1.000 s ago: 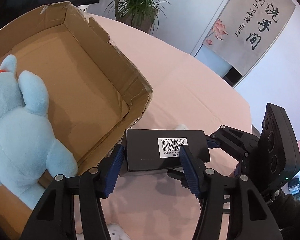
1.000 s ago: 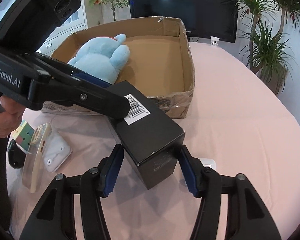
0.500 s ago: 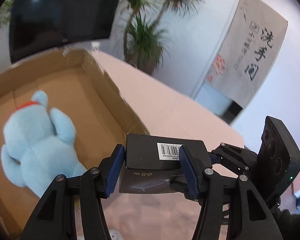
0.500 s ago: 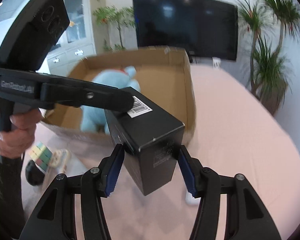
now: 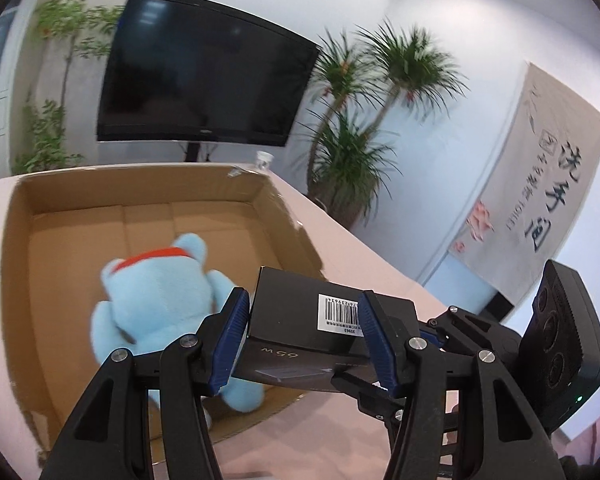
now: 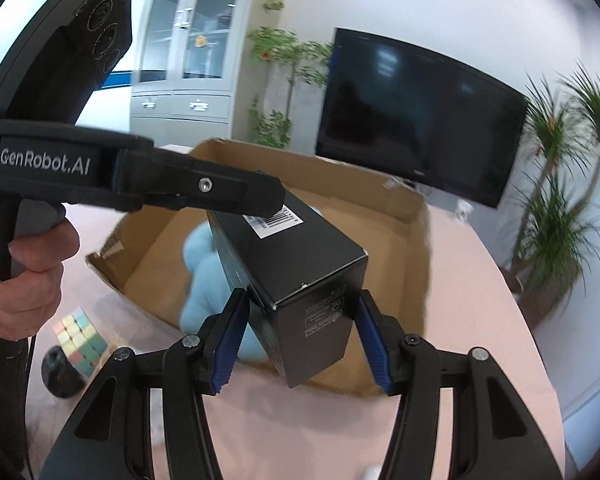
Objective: Organize objects
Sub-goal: 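Carry the black charger box with the left gripper and release it into the box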
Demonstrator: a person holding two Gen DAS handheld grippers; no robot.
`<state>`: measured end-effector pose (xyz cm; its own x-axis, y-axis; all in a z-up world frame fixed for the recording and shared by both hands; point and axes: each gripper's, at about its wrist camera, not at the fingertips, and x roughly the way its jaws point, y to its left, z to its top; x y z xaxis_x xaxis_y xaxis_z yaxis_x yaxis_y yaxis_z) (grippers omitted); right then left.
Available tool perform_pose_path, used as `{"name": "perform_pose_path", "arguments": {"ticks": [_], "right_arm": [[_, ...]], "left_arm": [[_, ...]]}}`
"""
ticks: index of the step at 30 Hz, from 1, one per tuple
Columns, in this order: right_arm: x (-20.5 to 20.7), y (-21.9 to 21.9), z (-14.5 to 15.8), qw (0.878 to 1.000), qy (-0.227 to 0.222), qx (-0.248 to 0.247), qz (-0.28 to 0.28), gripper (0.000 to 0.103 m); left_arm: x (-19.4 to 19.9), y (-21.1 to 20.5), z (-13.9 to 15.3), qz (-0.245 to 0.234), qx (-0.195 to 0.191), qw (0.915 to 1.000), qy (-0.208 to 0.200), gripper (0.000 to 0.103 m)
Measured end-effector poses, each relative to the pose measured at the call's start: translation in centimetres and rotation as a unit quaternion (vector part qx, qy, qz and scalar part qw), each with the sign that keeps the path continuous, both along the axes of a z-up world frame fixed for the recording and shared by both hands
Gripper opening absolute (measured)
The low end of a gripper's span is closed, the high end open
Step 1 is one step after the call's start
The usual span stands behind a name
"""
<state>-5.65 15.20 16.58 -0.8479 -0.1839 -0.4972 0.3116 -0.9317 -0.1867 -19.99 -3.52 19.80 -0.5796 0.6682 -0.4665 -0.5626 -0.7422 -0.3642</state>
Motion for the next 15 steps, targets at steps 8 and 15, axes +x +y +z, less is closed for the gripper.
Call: {"name": "perform_pose_path", "arguments": {"ticks": [8,15], "right_arm": [[-2.9,-7.1,-0.2,0.997,-0.003,-0.013,0.077,0.052],[-6.2,-12.3,-3.6,0.990,-0.059,-0.050,0.121,0.052]], "left_arm": [[-1.7,-8.8,-0.3,0.103,0.019,0.9940,-0.031,0.055],[-4.6,-13.9,-3.9,0.183,0.001,0.9782,-0.097,0.055]]}}
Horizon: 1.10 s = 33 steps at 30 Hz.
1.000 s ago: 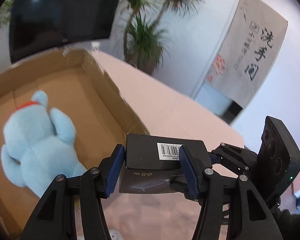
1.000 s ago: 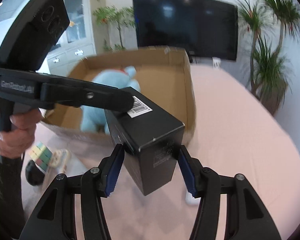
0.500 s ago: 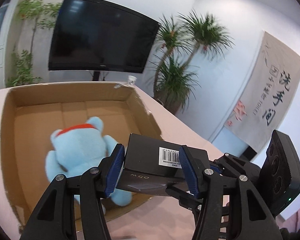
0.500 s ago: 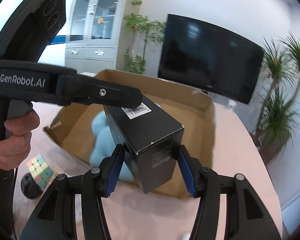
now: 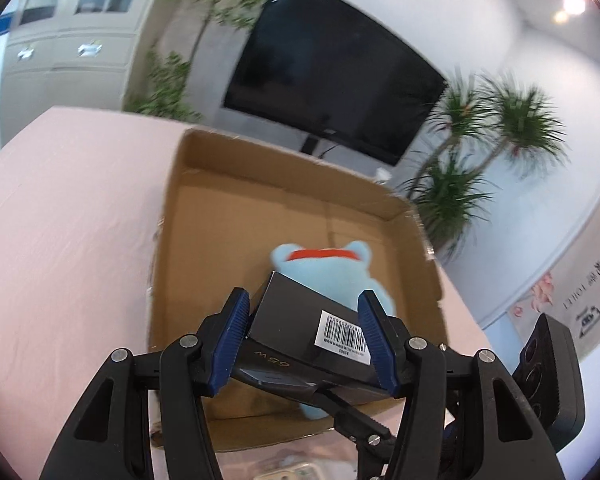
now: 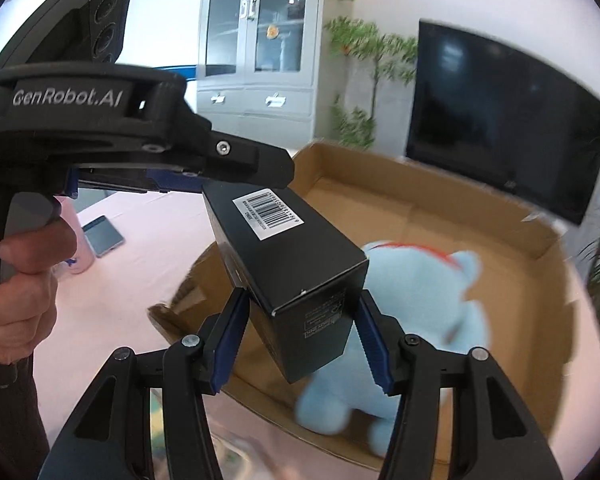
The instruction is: Organize objects
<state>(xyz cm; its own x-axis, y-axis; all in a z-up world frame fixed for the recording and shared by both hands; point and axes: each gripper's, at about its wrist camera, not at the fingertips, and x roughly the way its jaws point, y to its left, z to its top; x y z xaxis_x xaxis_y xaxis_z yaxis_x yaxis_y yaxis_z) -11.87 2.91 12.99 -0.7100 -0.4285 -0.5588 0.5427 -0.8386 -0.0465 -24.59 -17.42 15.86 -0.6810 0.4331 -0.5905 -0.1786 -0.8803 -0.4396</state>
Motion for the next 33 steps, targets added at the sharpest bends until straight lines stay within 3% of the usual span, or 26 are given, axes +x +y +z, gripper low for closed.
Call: {"name": "perform_pose_path", "arguments": {"ticks": [5,9,12,16,18,23,26,29,33], "right_arm": [[-2.4,-1.2,-3.5,0.996,-0.083,-0.032,0.020,0.051],[-3.6,-2.1,-5.5,0.993,-0.118,-0.020,0.017,0.051],[-4.2,-2.1,-5.7,0.993,-0.115,-0.006,-0.016,0.051],[-3.5,0.5,-4.3,0.994,-0.093,-0.013,-0.052,0.052],[-2.3,2.9,-3.1,0.995,-0.069,-0.011,-0.078,0.056],[0.8,9.6,-0.6,0.988,-0.032,-0.003,-0.150,0.063],[3.3,15.1,0.0,0.981,-0.027,0.000,-0.193,0.068],[4.9,19.6,-0.5,0.971,-0.038,0.005,-0.236,0.069],[6.4,24.0,-3.4,0.957,-0.089,-0.003,-0.277,0.069]], "left_arm": [[-1.8,0.6,-2.3,0.033,-0.055,0.9969,-0.047,0.055],[-3.2,1.7,-3.9,0.069,-0.100,0.9897,-0.076,0.055],[-3.2,2.5,-3.9,0.120,-0.130,0.9813,-0.077,0.055],[-1.7,3.0,-1.9,0.125,-0.095,0.9869,-0.037,0.055],[-0.7,3.5,-0.7,0.122,-0.091,0.9882,-0.016,0.065],[1.4,8.0,0.9,0.030,-0.084,0.9958,0.019,0.072],[2.1,12.1,0.8,-0.042,-0.091,0.9948,0.022,0.075],[2.8,16.8,0.1,-0.117,-0.096,0.9883,0.016,0.078],[4.1,23.7,-1.7,-0.228,-0.115,0.9669,-0.007,0.079]]}}
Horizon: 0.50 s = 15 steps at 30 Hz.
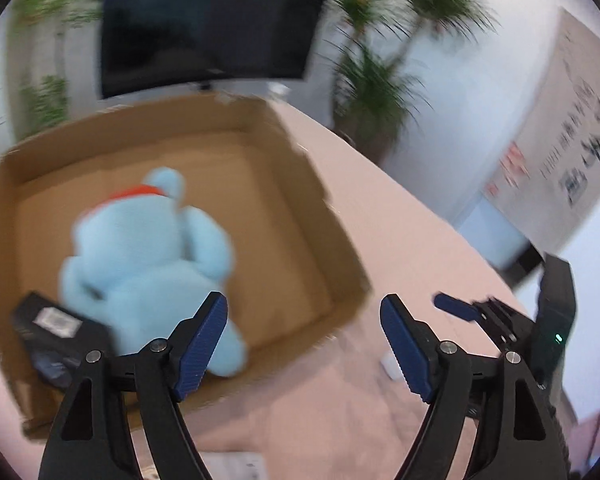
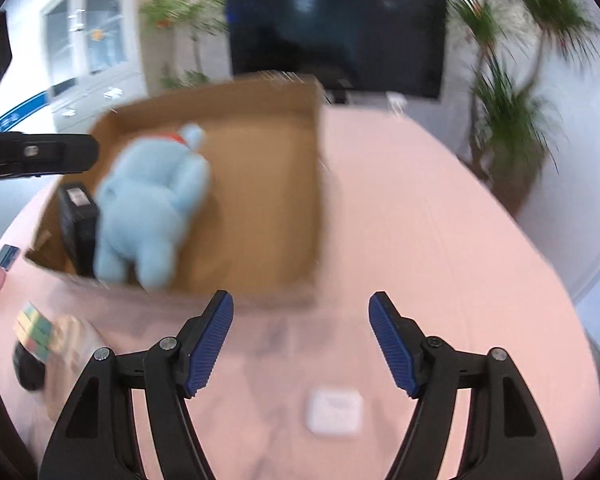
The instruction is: Organize objects
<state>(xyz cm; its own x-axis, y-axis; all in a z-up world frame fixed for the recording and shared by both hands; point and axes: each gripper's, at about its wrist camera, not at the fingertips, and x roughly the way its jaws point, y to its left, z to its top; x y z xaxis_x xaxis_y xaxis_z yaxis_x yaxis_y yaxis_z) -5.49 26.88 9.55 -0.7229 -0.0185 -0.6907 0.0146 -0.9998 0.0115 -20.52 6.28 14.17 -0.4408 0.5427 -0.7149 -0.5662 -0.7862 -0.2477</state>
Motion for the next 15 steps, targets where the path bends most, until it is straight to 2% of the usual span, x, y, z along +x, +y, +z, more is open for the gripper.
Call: {"name": "perform_pose_path", "arguments": {"ticks": [2,4,8,10,12,15], "right_arm": [[1.0,1.5,-1.8,1.000,-0.019,-0.010,-0.012,0.069],[1.7,2.2,-3.2,0.999,-0.035,-0.020,-0.012,0.069],[1.9,2.9,-6.3,0.997,-0.070,-0.027,-0.014,0.069],[1.9,3.1,-7.4,0.996,-0.085,-0.033,-0.011,0.062],[1.9,3.4,-8.3,0.995,-0.095,-0.037,-0.006,0.045],[2.5,3.5,-8.4,0.995,-0.086,-0.039,0.015,0.041]], "left_arm": [[0.7,3.1,-1.6,-0.054,-0.019,0.9982,-0.017,0.079],[1.5,6.0,-3.2,-0.109,-0.036,0.9927,-0.037,0.079],[2.6,8.7,-5.2,-0.146,-0.077,0.9855,-0.040,0.079],[3.4,9.8,-6.1,-0.175,-0.098,0.9788,-0.041,0.079],[4.2,10.6,-6.7,-0.201,-0.117,0.9721,-0.032,0.079],[6.1,11.7,-7.6,-0.243,-0.148,0.9585,-0.018,0.079]]}}
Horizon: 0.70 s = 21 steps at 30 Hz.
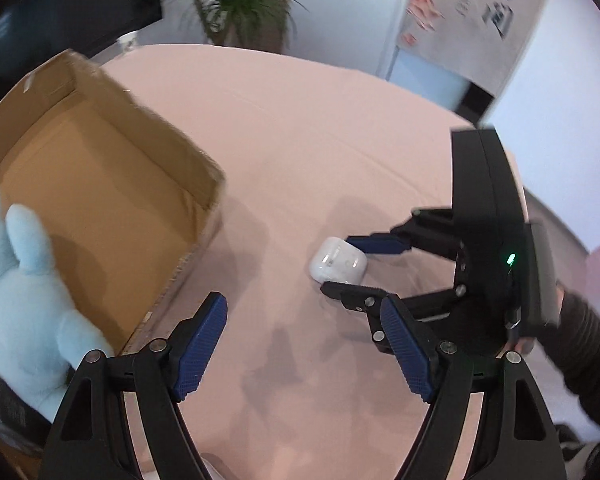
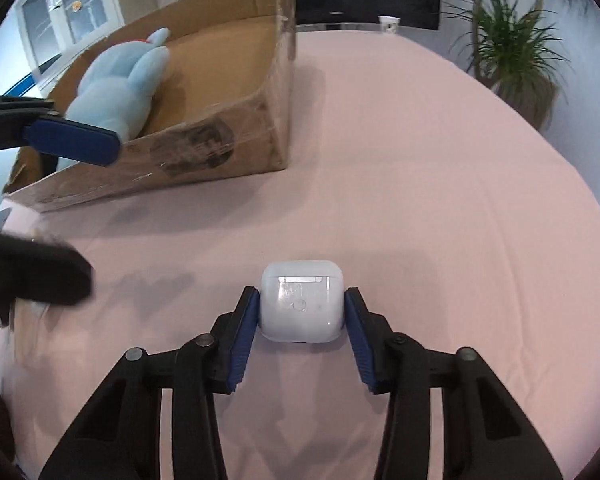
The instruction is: Organize objects
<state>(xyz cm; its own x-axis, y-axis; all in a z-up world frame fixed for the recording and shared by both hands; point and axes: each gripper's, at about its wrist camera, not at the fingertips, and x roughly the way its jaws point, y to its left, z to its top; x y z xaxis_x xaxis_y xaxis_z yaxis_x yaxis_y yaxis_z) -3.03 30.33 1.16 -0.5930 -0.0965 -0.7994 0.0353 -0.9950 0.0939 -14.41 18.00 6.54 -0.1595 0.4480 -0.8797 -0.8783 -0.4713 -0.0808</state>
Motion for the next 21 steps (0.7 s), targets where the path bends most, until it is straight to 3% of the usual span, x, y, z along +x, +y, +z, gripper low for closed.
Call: {"name": "perform_pose_path", "arguments": {"ticks": [5,8,17,21], "right_arm": [[1.9,-0.3,-0.1,0.998,0.008,-0.009,0.065,0.041],[2.9,-0.5,-0.2,0.996,0.013,-0.003,0.085,0.041],[4.3,-1.6,-0.4,0.995,0.022,0.032,0.090,0.043],[4.9,-2.0,-0.6,0.996,0.023,0.031,0.079,0.054]], "left_arm": [[1.0,1.9,-2.0,-0.048,-0.039,0.9981,-0.001,0.079],[1.0,3.2,-3.1,-0.052,-0.055,0.9971,-0.011,0.079],[1.0,5.7,-5.3,-0.052,-0.068,0.9953,-0.044,0.079],[1.9,6.7,-6.0,-0.065,-0.081,0.9933,-0.049,0.079]]}}
